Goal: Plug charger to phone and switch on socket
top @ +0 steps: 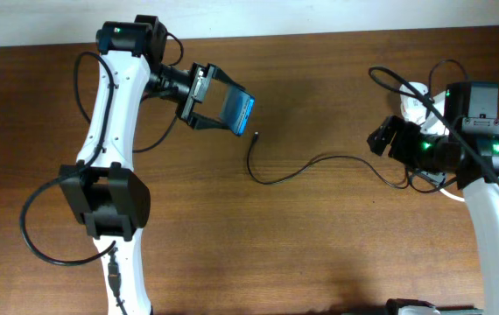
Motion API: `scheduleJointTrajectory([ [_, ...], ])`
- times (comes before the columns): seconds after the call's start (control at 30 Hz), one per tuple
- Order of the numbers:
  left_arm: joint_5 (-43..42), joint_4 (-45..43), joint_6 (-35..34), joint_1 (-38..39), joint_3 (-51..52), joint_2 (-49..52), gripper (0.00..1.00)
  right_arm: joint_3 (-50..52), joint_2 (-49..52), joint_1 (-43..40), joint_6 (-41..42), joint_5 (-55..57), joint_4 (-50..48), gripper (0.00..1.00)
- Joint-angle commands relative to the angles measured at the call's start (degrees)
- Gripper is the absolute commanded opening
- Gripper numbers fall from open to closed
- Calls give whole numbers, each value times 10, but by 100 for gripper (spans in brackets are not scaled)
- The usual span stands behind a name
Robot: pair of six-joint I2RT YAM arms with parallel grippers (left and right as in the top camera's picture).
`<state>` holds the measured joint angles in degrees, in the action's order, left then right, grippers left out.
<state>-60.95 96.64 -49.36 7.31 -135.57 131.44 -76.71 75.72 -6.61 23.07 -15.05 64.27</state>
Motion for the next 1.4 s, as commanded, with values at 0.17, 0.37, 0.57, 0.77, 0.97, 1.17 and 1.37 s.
scheduleJointTrajectory([
  [0.17, 186, 1, -54, -3, -15, -5, 0, -7, 3, -2, -57, -105, -10, 98],
  [0.37, 340, 1, -115, -3, -15, -5, 0, -7, 4, 14, -64, -135, -11, 98],
  [0.57, 346, 1, -145, 23, -15, -5, 0, -4, 78, 199, 60, -135, -166, 100],
  [0.77, 259, 1, -175, 28, -15, -5, 0, -4, 155, 295, 205, -132, -329, 81],
  [0.97, 228, -2, -175, 38, -15, -5, 0, -4, 218, 355, 295, -97, -423, 55],
  [1.17, 228, -19, -197, 63, -15, -5, 0, -4, 222, 355, 299, -89, -448, 37],
  [1.37, 228, -21, -197, 63, -15, -5, 0, -4, 222, 355, 299, -85, -435, 18],
])
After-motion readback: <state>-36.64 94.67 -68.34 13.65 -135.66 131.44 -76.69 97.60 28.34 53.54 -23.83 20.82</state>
